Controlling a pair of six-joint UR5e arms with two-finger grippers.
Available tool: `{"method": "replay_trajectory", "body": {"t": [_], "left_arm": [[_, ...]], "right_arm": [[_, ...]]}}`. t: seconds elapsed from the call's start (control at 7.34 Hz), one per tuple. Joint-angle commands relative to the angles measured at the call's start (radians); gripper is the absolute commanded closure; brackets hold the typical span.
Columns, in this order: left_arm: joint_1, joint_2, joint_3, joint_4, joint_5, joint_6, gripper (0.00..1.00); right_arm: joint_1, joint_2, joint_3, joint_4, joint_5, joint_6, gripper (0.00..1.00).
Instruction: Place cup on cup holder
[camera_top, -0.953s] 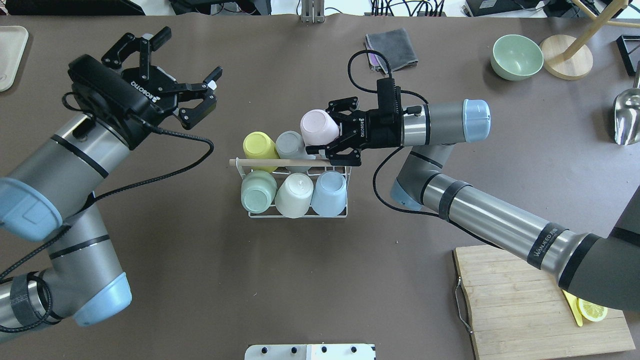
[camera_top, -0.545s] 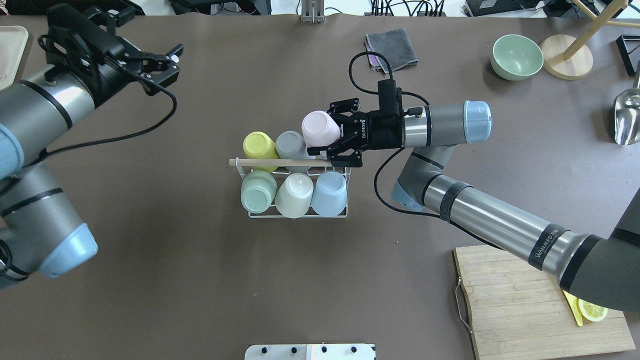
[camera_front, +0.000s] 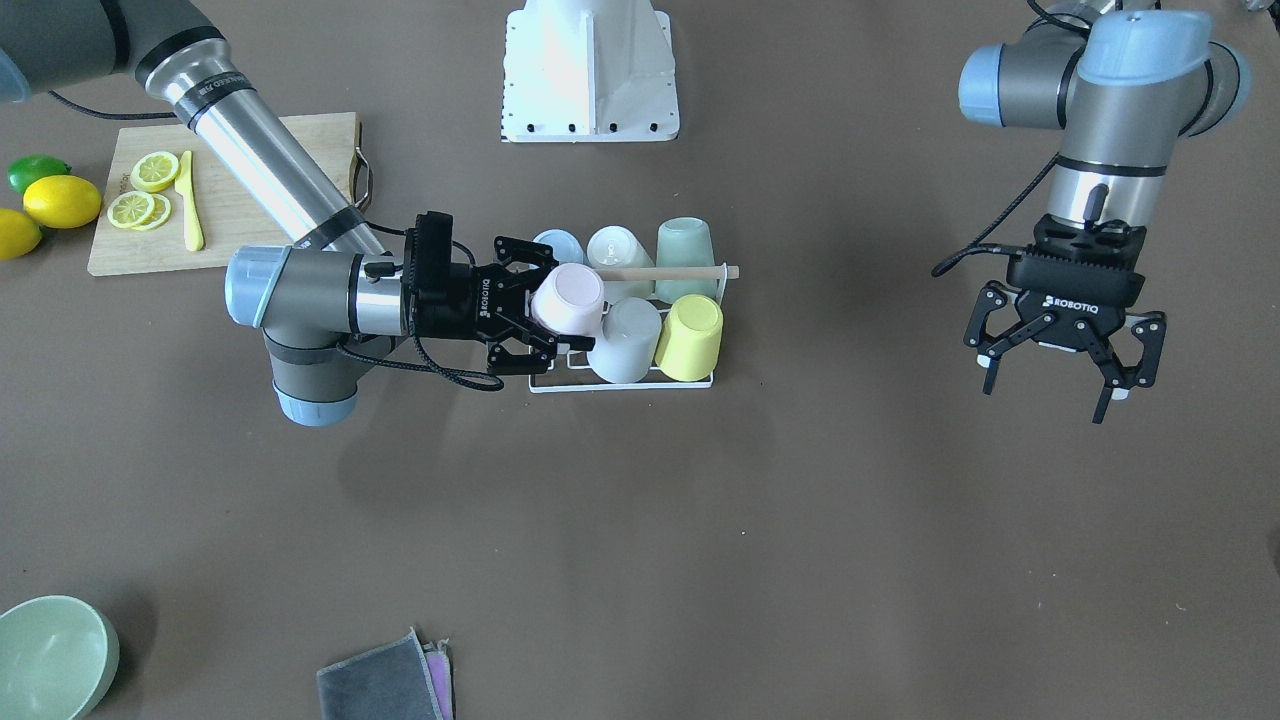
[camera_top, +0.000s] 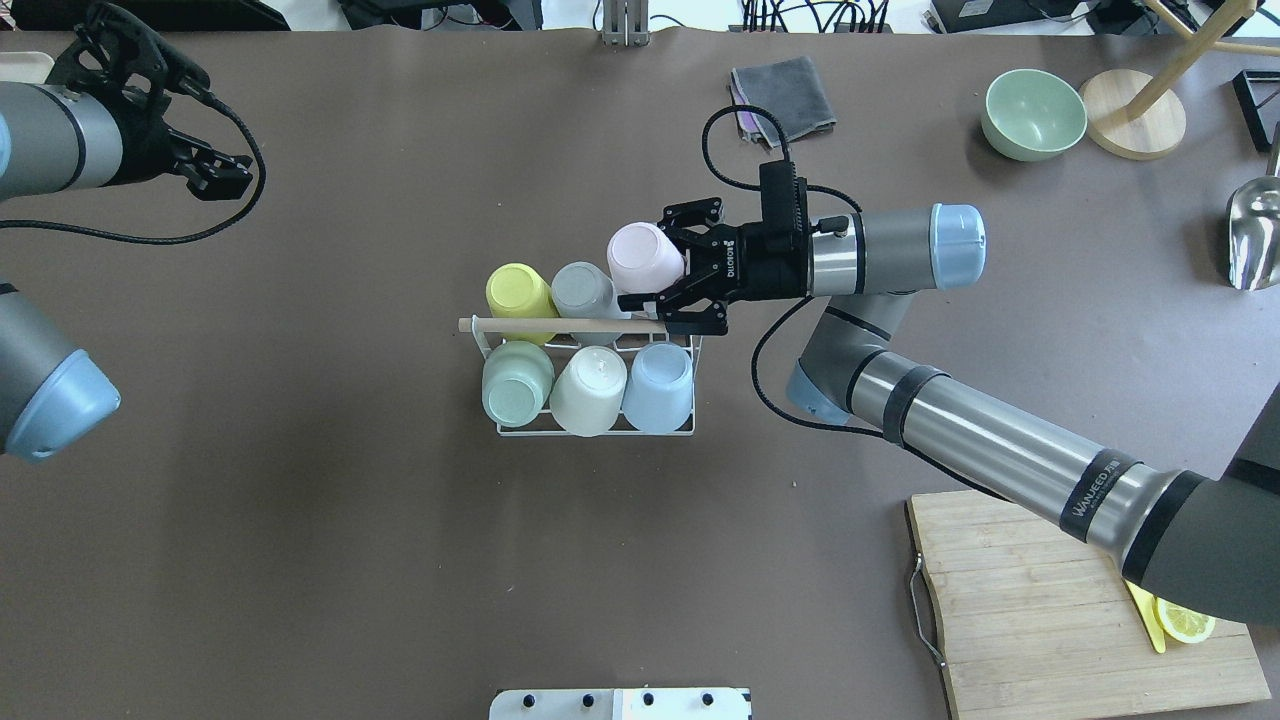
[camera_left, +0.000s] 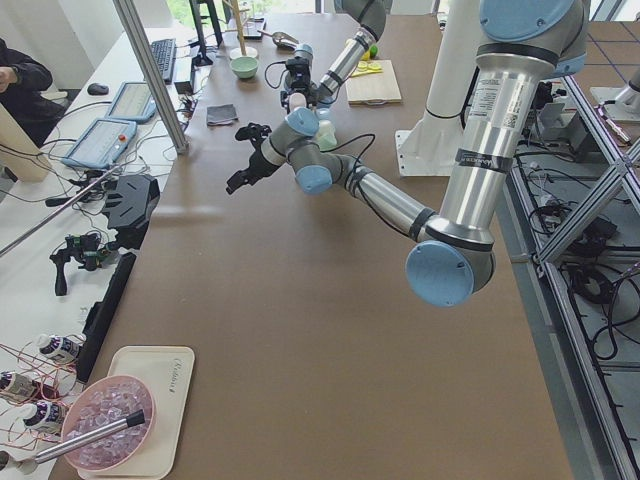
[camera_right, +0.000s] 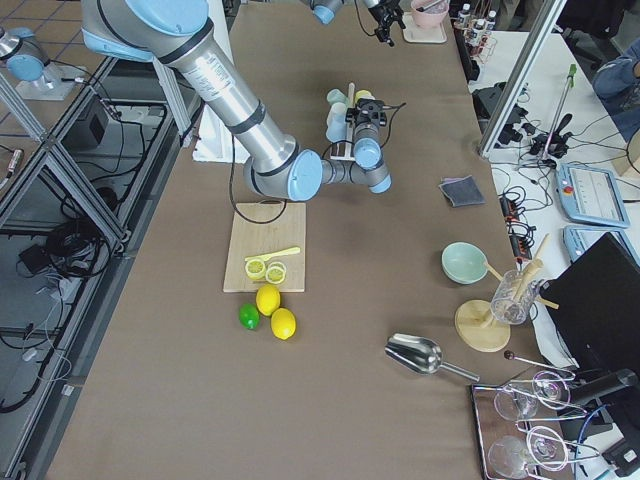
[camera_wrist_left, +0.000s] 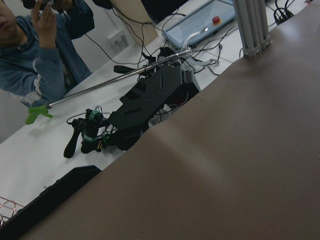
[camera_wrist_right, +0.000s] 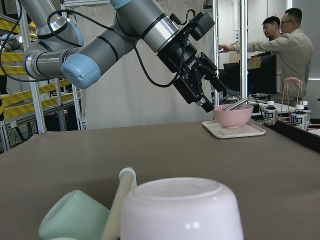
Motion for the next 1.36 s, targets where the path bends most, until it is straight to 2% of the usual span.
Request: {"method": "replay_trajectory", "body": {"t": [0.0,0.14,0.41,0.68,0.95,1.09,1.23], "left_arm": [[-0.067,-0.131,0.020,0.357,-0.112,0.004,0.02],[-0.102,-0.095,0.020,0.402,-0.160,0.005,0.02],[-0.221,0.053,0.045,0.420,-0.381,-0.005,0.02],[-0.263,0.146,0.065,0.432,-0.473,-0.006,0.02],[-0.349,0.224,0.083,0.463,-0.613,0.004,0.02],[-0.396,0.247,0.086,0.463,-0.625,0.005,0.02],[-0.503,0.284,0.108,0.457,-0.632,0.006,0.02]], "right_arm": [[0.000,0.000,0.000,0.000,-0.008,0.004,0.16],[0.000,0.000,0.000,0.000,-0.014,0.007,0.01],[0.000,0.000,-0.002,0.000,-0.013,0.015,0.00],[0.000,0.000,-0.002,0.000,-0.012,0.015,0.00],[0.021,0.001,0.000,-0.002,-0.006,0.015,0.00],[0.046,0.006,0.003,-0.021,0.001,0.015,0.00],[0.064,0.014,0.014,-0.063,0.016,0.015,0.00]]}}
